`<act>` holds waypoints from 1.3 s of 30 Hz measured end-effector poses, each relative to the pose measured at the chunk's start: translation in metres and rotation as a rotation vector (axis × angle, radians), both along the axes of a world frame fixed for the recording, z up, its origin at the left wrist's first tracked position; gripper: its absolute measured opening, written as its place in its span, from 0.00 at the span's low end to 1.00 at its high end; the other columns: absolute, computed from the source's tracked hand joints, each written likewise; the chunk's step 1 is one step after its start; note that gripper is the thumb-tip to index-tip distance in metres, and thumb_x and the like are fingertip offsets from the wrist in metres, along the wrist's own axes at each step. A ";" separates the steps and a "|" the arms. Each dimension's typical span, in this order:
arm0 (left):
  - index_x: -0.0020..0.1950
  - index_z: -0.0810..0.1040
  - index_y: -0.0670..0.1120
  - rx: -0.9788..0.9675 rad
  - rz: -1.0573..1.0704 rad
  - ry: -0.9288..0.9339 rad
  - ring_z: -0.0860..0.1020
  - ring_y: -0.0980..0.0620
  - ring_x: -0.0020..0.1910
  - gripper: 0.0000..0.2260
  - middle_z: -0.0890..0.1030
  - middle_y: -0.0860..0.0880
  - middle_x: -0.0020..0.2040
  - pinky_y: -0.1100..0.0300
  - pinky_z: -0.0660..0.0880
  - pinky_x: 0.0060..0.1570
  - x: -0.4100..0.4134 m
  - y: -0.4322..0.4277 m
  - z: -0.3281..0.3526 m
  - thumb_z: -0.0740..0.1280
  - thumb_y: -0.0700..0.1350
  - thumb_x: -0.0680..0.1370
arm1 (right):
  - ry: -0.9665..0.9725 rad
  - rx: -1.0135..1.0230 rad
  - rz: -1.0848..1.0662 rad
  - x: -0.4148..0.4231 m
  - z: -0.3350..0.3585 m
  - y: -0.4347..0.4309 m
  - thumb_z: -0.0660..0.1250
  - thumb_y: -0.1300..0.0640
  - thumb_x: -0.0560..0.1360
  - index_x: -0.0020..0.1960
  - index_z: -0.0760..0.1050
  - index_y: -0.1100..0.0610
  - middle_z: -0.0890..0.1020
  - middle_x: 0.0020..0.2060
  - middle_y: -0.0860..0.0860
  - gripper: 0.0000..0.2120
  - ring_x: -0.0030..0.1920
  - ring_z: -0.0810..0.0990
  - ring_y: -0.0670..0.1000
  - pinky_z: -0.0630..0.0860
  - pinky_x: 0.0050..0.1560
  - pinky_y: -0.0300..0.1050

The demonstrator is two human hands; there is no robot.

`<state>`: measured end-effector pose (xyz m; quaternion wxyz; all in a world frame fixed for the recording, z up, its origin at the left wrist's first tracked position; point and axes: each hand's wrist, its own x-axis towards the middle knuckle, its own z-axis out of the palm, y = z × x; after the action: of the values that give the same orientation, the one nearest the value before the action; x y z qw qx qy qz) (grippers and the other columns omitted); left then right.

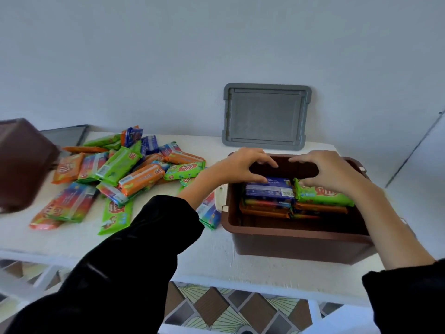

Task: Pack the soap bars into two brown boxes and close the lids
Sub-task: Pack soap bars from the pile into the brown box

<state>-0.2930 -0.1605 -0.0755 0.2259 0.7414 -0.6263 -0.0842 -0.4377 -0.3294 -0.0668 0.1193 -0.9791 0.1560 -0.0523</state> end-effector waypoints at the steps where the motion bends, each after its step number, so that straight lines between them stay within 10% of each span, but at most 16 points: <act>1: 0.63 0.76 0.44 -0.050 0.039 0.002 0.75 0.51 0.56 0.18 0.78 0.45 0.58 0.65 0.70 0.53 0.005 0.011 0.006 0.70 0.42 0.73 | -0.068 0.014 0.007 0.007 0.005 0.012 0.74 0.58 0.68 0.68 0.69 0.48 0.76 0.63 0.54 0.30 0.64 0.73 0.55 0.70 0.62 0.50; 6: 0.59 0.78 0.42 -0.268 0.295 0.002 0.75 0.54 0.50 0.15 0.80 0.44 0.55 0.82 0.66 0.45 0.042 0.081 0.022 0.70 0.39 0.73 | -0.277 0.076 0.137 0.067 0.025 0.073 0.72 0.57 0.70 0.69 0.68 0.48 0.74 0.64 0.56 0.29 0.65 0.72 0.56 0.67 0.64 0.50; 18: 0.62 0.76 0.44 -0.098 0.742 0.048 0.77 0.49 0.56 0.17 0.79 0.44 0.58 0.65 0.70 0.52 0.128 0.186 0.000 0.69 0.43 0.74 | -0.089 0.188 0.342 0.207 -0.004 0.157 0.73 0.59 0.69 0.67 0.70 0.52 0.77 0.60 0.57 0.28 0.58 0.75 0.55 0.69 0.54 0.42; 26: 0.68 0.70 0.48 0.198 0.678 0.164 0.73 0.42 0.60 0.26 0.76 0.43 0.61 0.58 0.67 0.50 0.149 0.178 -0.035 0.71 0.49 0.72 | 0.374 0.033 0.433 0.239 -0.037 0.162 0.74 0.51 0.67 0.72 0.63 0.49 0.69 0.69 0.55 0.36 0.68 0.68 0.56 0.63 0.64 0.44; 31: 0.73 0.62 0.52 0.393 0.672 0.108 0.64 0.44 0.68 0.33 0.67 0.46 0.70 0.52 0.63 0.65 0.154 0.176 -0.054 0.72 0.48 0.71 | 0.412 -0.127 0.470 0.244 -0.044 0.166 0.71 0.47 0.70 0.74 0.59 0.49 0.66 0.71 0.56 0.36 0.69 0.65 0.57 0.63 0.64 0.47; 39: 0.69 0.69 0.57 0.352 0.741 0.025 0.76 0.46 0.49 0.30 0.76 0.49 0.60 0.56 0.72 0.42 0.153 0.180 -0.052 0.74 0.50 0.68 | 0.401 -0.033 0.357 0.247 -0.044 0.165 0.73 0.45 0.67 0.71 0.64 0.47 0.67 0.71 0.54 0.36 0.69 0.66 0.57 0.65 0.64 0.47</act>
<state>-0.1402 0.0194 -0.1273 0.1180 0.9430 -0.2903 -0.1120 -0.1907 -0.1648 -0.1110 0.0773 -0.9838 0.0007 0.1619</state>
